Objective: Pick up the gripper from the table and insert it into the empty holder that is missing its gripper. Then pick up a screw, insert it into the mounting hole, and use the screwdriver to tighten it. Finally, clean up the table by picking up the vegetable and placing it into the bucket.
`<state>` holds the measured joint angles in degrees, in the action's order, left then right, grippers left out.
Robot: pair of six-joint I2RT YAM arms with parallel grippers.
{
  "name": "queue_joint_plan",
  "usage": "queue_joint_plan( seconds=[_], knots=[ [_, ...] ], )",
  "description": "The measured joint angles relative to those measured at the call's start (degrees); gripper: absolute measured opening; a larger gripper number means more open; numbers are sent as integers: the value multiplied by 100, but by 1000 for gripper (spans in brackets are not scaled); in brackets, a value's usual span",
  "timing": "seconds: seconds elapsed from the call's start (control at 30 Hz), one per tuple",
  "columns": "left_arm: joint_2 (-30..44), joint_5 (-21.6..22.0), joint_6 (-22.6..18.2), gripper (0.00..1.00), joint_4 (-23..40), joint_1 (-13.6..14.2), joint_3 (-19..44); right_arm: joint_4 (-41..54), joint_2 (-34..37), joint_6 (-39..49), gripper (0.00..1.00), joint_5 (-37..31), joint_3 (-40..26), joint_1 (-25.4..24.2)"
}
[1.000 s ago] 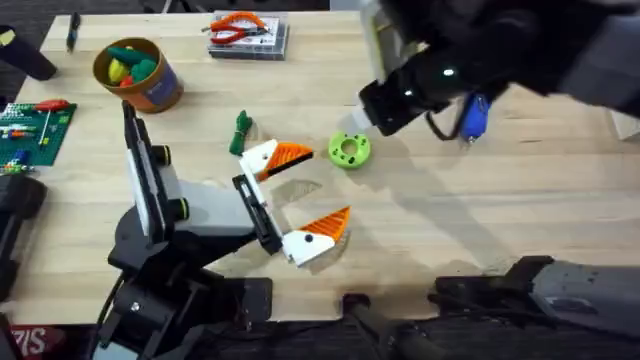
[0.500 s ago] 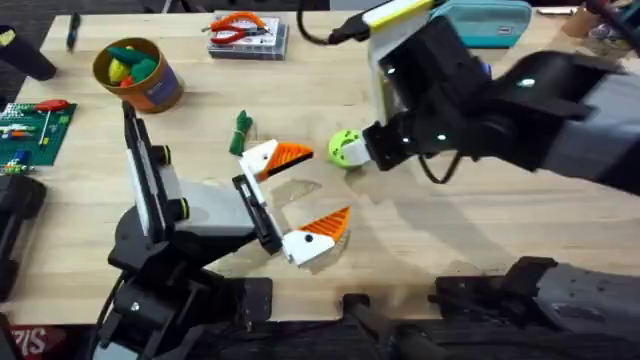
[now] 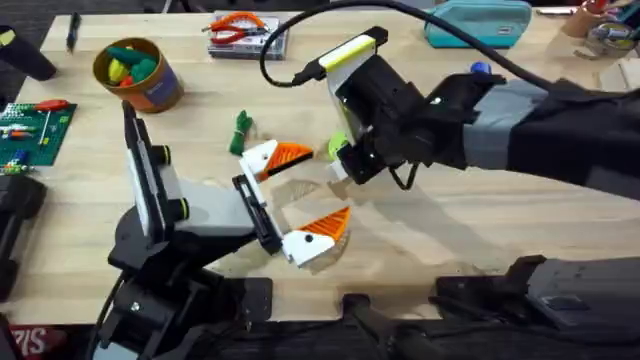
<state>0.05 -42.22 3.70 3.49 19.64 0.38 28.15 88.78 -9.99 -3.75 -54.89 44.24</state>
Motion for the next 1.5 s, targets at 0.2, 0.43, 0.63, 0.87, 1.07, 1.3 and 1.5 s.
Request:
queue_joint_plan(
  seconds=[0.2, 0.43, 0.63, 0.87, 1.07, 1.3, 1.5],
  knots=[
    [-1, 0, 0, 988, 0, 0, 0, -183, 97, 17, 535, 1, 0, -1],
    [0, 0, 0, 988, 0, 0, 0, -180, 97, 19, 498, 2, 0, -1],
    [0, 0, 0, 988, 0, 0, 0, -182, 146, 39, 341, 15, 0, -1],
    [0, 0, 0, 988, 0, 0, 0, -174, 198, 59, 277, -9, 0, -1],
    [0, 0, -1, 988, 0, 0, 0, -172, 198, 83, 201, -70, -2, -6],
    [0, 0, 0, 988, 0, 0, 0, -203, 198, 102, 9, -147, -7, -17],
    [-2, 0, 0, 988, 0, -2, 0, -202, 198, 104, 6, -146, -7, -17]
  ],
)
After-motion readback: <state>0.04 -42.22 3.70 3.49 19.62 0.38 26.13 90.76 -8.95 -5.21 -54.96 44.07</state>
